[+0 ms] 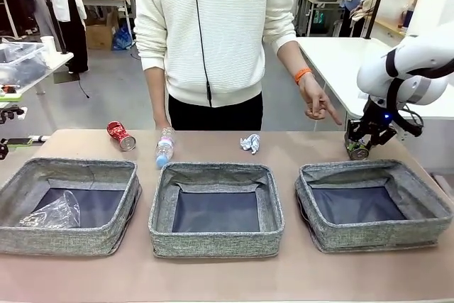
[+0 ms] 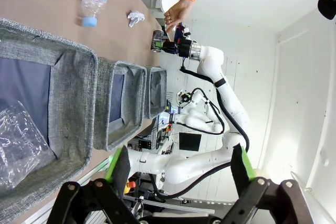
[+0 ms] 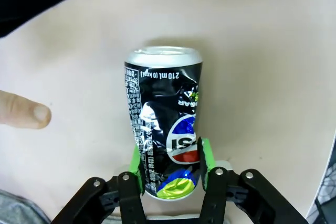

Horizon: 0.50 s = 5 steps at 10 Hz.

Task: Sort the waste into the appropriate baskets.
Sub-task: Pick up the waste item pointed out by the person.

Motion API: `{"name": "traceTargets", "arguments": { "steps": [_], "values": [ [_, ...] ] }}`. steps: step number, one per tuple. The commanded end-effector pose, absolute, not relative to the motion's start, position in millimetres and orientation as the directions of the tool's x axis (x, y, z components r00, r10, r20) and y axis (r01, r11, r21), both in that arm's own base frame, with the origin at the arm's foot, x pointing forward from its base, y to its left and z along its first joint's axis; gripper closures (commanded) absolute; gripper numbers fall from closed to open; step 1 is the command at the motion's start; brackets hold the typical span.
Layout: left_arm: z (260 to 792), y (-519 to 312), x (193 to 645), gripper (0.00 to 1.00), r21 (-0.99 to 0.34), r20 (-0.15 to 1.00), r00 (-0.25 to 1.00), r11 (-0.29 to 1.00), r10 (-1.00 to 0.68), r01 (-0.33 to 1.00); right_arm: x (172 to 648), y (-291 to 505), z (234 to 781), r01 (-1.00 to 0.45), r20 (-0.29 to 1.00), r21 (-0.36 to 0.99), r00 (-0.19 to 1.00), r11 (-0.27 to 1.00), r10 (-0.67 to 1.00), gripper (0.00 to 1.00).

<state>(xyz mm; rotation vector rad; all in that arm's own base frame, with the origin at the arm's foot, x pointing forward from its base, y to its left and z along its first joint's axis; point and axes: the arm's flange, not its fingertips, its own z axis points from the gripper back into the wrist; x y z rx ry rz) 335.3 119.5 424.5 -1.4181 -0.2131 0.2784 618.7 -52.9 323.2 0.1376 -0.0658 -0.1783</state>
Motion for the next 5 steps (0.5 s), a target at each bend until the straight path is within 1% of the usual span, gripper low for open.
{"name": "traceTargets", "arguments": {
  "steps": [1,2,3,4,5],
  "values": [
    [424.8,118.4,335.7,0.0,-0.989,-0.007,0.948,0.137,0.319,-0.053,599.2,-60.3,337.7,0.279,0.042,0.184,0.956,0.942,-0.291,1.0],
    [424.8,118.4,335.7,0.0,-0.989,-0.007,0.948,0.137,0.319,-0.053,577.7,-72.6,378.2,0.362,0.07,0.212,0.921,0.908,-0.383,1.0],
    [424.8,118.4,335.7,0.0,-0.989,-0.007,0.948,0.137,0.319,-0.053,541.8,-84.2,432.0,0.41,0.112,0.262,0.887,0.874,-0.449,1.0],
    [424.8,118.4,335.7,0.0,-0.989,-0.007,0.948,0.137,0.319,-0.053,487.4,-86.2,487.0,0.436,0.162,0.303,0.852,0.847,-0.497,1.0],
    [424.8,118.4,335.7,0.0,-0.989,-0.007,0.948,0.137,0.319,-0.053,435.6,-76.0,520.3,0.426,0.212,0.341,0.833,0.838,-0.51,1.0]
  ]
}}
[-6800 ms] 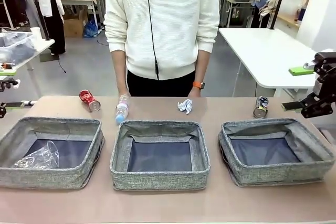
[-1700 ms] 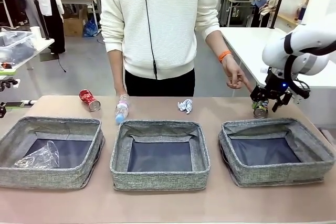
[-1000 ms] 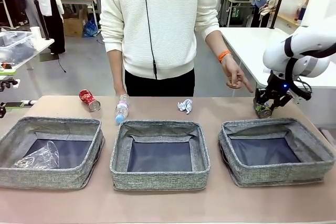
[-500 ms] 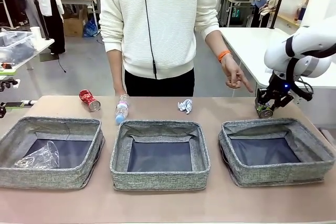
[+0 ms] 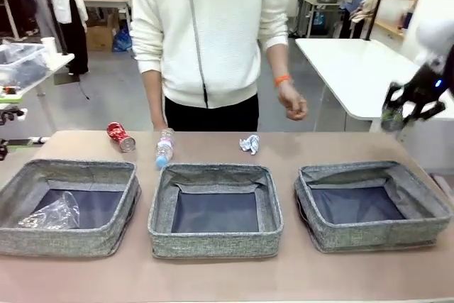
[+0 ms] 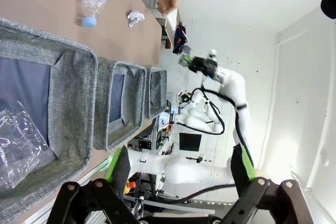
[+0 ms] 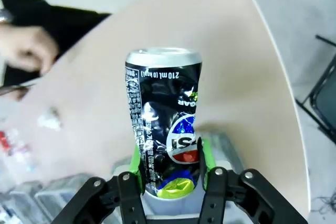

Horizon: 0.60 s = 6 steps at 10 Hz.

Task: Sort the waste into the appropriate baskets.
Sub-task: Pick up the waste item pointed out by the person.

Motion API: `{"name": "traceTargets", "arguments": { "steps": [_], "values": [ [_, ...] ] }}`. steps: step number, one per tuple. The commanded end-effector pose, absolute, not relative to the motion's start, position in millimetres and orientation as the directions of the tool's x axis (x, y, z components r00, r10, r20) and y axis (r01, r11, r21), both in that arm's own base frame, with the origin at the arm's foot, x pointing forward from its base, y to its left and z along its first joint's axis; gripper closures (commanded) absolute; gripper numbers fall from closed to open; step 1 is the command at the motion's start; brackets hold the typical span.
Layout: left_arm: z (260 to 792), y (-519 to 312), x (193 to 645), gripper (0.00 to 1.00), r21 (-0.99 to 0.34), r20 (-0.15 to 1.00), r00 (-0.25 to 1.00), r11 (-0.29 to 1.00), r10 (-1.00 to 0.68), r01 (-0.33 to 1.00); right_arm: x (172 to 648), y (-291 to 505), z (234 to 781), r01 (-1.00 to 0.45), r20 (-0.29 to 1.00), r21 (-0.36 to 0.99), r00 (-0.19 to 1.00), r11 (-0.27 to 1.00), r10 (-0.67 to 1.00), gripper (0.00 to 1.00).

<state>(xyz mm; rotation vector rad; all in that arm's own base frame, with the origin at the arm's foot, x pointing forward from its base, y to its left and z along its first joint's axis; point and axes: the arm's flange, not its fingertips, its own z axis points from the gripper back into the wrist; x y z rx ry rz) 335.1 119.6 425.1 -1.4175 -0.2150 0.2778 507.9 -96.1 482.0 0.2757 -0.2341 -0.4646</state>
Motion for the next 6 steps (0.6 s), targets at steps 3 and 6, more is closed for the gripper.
{"name": "traceTargets", "arguments": {
  "steps": [3,6],
  "values": [
    [424.8,118.4,335.7,0.0,-0.989,-0.007,0.948,0.137,0.319,-0.053,348.8,-30.8,501.3,0.196,0.162,0.43,0.943,0.881,-0.289,1.0],
    [424.8,118.4,335.7,0.0,-0.989,-0.007,0.948,0.137,0.319,-0.053,367.2,-45.2,528.2,0.274,0.216,0.394,0.9,0.877,-0.378,1.0]
  ]
}}
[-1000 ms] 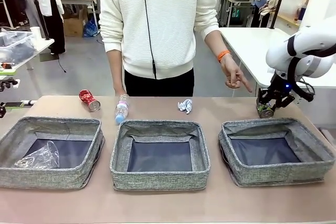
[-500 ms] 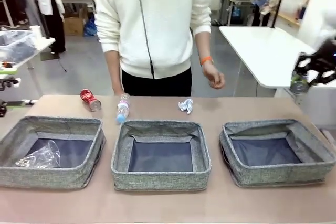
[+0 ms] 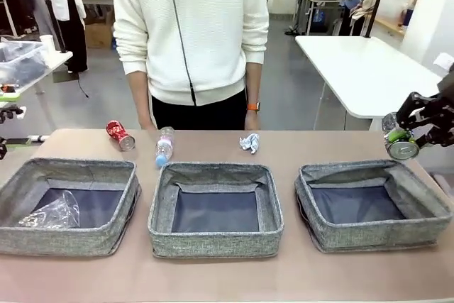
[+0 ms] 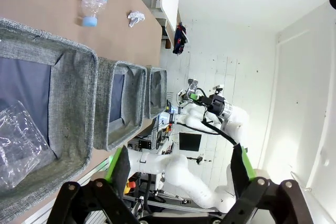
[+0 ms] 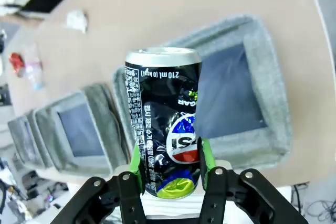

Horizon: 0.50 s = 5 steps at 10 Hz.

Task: Sort the waste into the appropriate baskets.
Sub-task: Pick up the waste item pointed out by the person.

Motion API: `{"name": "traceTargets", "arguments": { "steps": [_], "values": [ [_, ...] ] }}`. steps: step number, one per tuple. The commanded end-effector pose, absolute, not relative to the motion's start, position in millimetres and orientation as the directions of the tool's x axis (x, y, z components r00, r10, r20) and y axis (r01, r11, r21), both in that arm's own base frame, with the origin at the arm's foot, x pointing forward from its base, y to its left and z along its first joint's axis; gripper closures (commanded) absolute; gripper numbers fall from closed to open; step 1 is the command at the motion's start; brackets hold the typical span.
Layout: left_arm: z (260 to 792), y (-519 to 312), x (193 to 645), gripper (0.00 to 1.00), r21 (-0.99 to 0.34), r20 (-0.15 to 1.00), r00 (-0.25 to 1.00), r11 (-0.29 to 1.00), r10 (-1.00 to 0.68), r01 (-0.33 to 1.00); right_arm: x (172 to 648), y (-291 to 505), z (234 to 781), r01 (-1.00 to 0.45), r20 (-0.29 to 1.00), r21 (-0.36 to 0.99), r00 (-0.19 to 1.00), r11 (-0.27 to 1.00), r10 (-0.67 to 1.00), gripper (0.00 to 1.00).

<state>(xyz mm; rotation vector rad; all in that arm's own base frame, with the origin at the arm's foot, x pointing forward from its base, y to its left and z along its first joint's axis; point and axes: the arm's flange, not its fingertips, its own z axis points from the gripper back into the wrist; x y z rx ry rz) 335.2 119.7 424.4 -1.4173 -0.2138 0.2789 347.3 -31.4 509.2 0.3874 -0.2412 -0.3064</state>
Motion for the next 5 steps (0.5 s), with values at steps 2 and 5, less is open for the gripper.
{"name": "traceTargets", "arguments": {
  "steps": [2,5],
  "values": [
    [424.8,118.4,335.7,0.0,-0.989,-0.007,0.948,0.137,0.319,-0.053,360.8,22.5,505.5,0.069,0.18,0.374,0.973,0.925,-0.146,0.52],
    [424.8,118.4,335.7,0.0,-0.989,-0.007,0.948,0.137,0.319,-0.053,374.1,178.9,615.7,-0.139,0.265,0.299,0.963,0.944,0.058,0.52]
  ]
}}
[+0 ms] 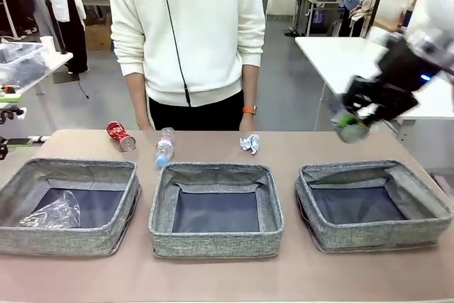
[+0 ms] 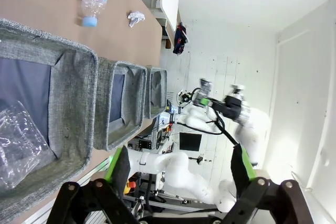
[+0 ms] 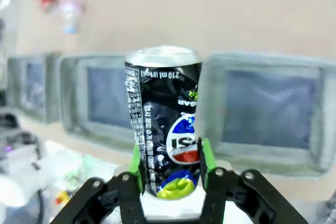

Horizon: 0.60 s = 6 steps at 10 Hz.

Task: Sort the waste into the appropriate baskets.
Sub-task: Pick up the waste item pointed out by the person.

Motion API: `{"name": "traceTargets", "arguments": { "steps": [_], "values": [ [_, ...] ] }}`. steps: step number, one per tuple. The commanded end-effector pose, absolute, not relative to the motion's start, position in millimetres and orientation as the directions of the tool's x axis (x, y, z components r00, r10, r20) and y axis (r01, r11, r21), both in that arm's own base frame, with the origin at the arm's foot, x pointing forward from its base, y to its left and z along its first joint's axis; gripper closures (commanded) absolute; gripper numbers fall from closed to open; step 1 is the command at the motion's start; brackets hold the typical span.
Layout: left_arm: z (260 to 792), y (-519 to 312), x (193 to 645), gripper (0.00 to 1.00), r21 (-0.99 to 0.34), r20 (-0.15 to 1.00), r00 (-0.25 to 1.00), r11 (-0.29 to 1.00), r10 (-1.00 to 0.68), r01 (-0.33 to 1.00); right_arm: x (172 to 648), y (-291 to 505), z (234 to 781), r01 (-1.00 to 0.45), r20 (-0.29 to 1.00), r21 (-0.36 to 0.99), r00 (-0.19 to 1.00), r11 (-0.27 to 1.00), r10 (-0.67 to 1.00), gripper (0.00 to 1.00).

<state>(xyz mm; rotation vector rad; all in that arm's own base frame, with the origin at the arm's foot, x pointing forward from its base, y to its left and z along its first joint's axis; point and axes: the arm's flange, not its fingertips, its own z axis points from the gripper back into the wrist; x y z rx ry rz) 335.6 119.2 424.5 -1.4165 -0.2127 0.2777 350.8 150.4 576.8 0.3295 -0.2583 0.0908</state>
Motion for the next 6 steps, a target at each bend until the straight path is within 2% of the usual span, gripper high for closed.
{"name": "traceTargets", "arguments": {
  "steps": [1,2,4,6],
  "values": [
    [424.8,118.4,335.7,0.0,-0.989,-0.007,0.948,0.137,0.319,-0.053,363.1,238.0,644.1,-0.177,0.205,0.258,0.971,0.95,0.125,0.52],
    [424.8,118.4,335.7,0.0,-0.989,-0.007,0.948,0.137,0.319,-0.053,354.1,282.3,658.5,-0.158,0.132,0.223,0.983,0.962,0.131,0.52],
    [424.8,118.4,335.7,0.0,-0.989,-0.007,0.948,0.137,0.319,-0.053,332.9,339.4,674.3,-0.121,0.068,0.205,0.992,0.971,0.109,0.52],
    [424.8,118.4,335.7,0.0,-0.989,-0.007,0.948,0.137,0.319,-0.053,325.2,357.3,682.3,0.003,0.092,0.134,0.996,0.991,-0.016,0.52]
  ]
}}
